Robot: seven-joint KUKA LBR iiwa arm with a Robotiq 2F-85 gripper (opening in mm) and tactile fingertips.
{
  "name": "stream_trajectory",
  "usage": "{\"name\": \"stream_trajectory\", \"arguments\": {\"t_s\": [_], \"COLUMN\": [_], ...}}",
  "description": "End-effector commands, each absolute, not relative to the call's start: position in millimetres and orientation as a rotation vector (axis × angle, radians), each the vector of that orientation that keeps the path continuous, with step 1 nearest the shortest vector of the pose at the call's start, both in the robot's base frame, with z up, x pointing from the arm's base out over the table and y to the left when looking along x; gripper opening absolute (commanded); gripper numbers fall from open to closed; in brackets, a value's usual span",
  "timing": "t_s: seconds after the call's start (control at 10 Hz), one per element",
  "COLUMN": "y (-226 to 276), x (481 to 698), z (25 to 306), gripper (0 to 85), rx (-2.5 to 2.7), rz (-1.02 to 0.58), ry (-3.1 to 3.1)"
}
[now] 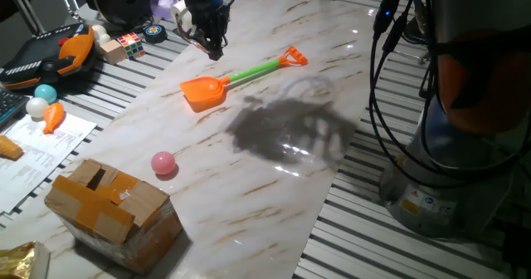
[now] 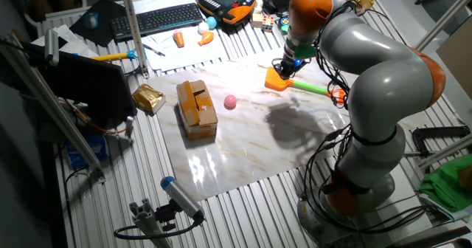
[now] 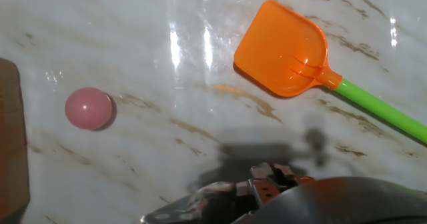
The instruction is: Use a shovel to scoop up an object
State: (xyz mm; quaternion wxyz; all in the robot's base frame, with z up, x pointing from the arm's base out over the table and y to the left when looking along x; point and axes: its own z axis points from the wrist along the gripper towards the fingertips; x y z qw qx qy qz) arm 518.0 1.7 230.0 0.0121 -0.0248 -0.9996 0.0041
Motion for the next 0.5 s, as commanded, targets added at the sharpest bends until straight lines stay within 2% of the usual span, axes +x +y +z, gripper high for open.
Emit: {"name": "stream_trajectory", "arguments": {"t_s": [0.0,0.4], "y": [1,-5], "x": [519,523], "z": [228,218], "gripper": [0.7,0.7], "rx": [-0.104,-0.371], "rz": [-0.003,-0.055], "ry": [-3.114,-3.068]}}
